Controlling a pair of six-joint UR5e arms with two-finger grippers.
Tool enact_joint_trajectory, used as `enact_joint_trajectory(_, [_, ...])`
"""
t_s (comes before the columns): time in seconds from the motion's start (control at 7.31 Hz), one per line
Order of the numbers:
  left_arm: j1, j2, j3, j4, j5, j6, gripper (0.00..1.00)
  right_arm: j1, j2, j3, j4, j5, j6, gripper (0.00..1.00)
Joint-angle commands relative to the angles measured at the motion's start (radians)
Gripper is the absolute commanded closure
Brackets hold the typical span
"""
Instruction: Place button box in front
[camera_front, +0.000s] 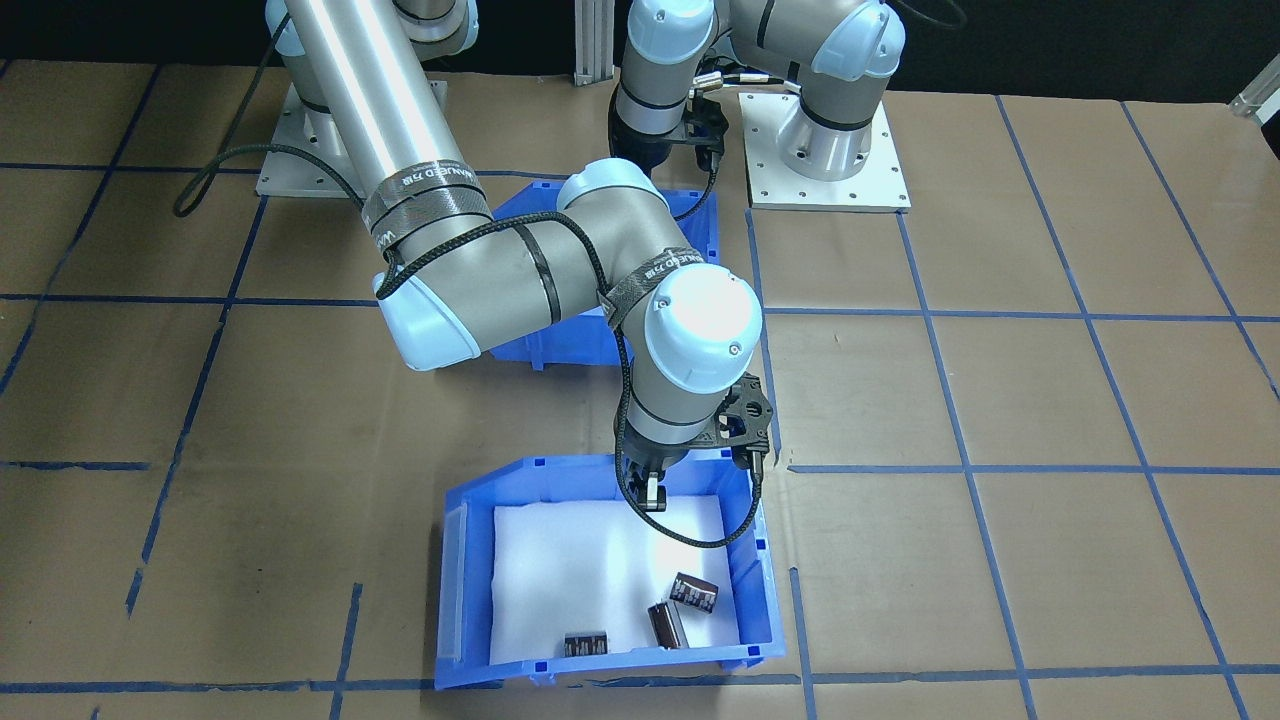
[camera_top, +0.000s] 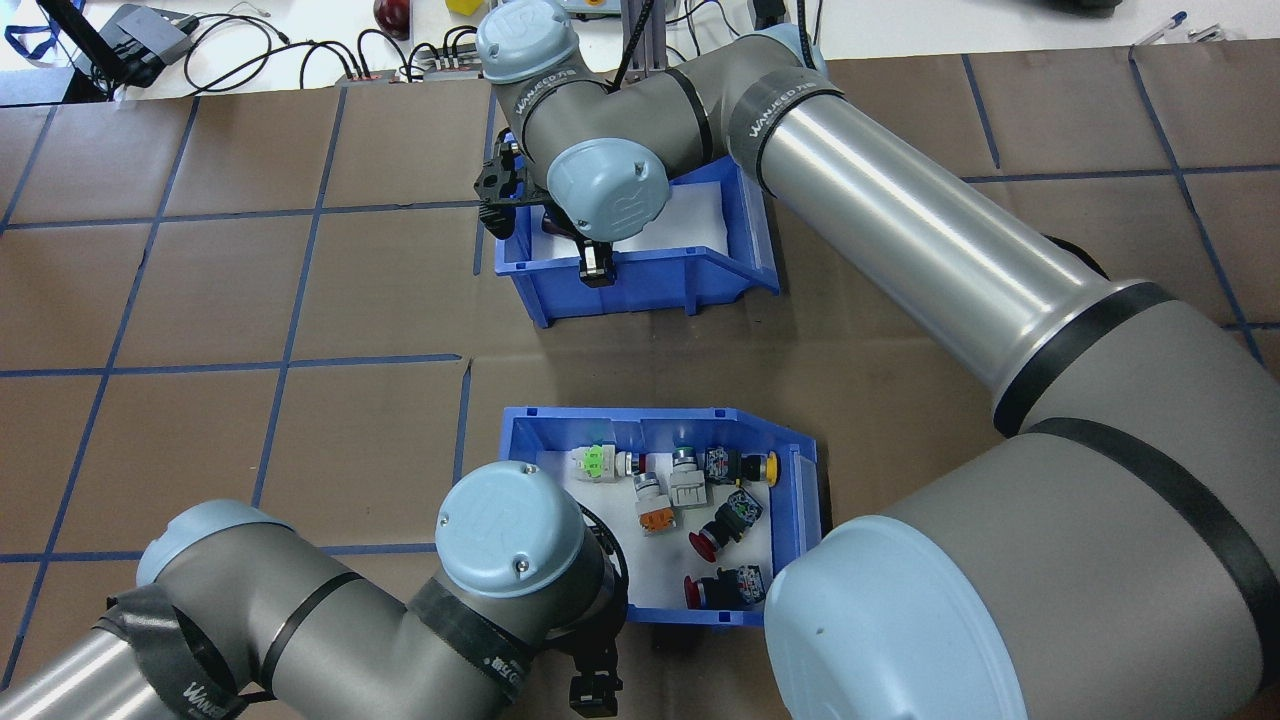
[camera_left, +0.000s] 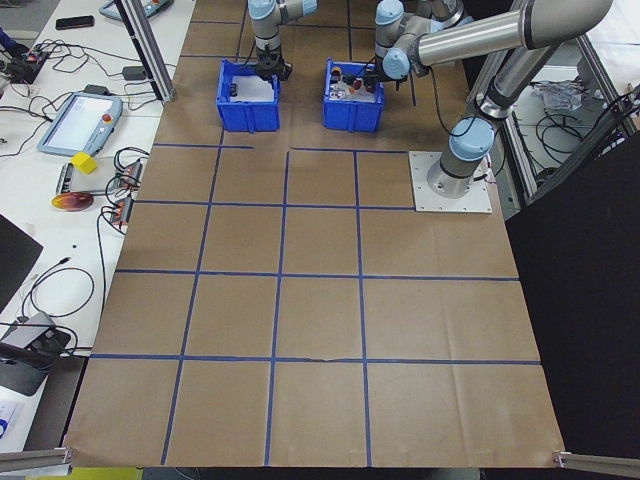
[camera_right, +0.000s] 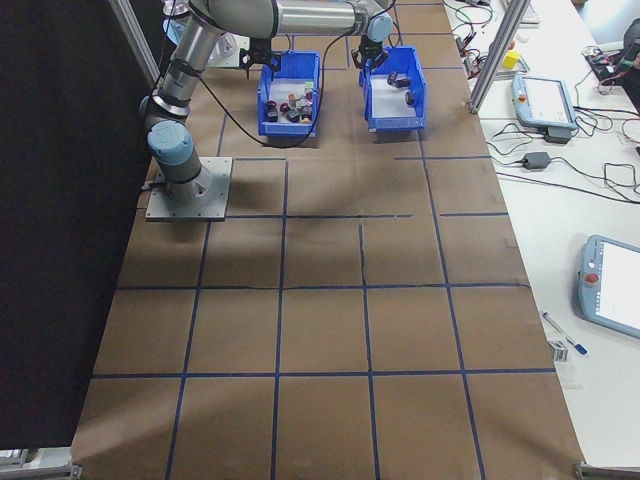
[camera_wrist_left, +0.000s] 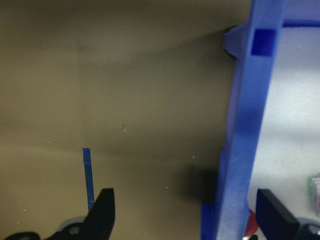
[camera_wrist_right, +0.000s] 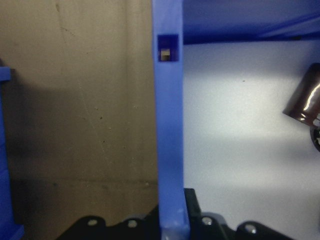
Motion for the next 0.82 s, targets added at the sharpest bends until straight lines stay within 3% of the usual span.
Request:
enact_joint_trajectory(0.0, [-0.003,-0.02,-0.004,0.058,0.004,-0.056,0.68,-0.001,-0.026,-0.013,0.001,-0.008,0.003,0.91])
enact_joint_trajectory(0.14, [-0.003,-0.022,-0.004,0.09,0.004,-0.078,0.9,-0.012,-0.058,-0.012,0.015,-0.013,0.005,0.92])
enact_joint_trajectory(0.27, [-0.003,-0.022,-0.004,0.089,0.006,-0.066,1.0,-0.043,-0.11,0.008,0.023,-0.016,0.005,0.92])
enact_joint_trajectory(0.55, [0.013,-0.001,0.03,0.086,0.021,-0.057,1.0,-0.147,-0.166,0.014,0.083,-0.054,-0.018,0.92])
enact_joint_trajectory(0.68, [0.045,0.003,0.095,0.066,0.044,-0.052,1.0,-0.187,-0.183,0.033,0.081,-0.086,-0.071,0.92])
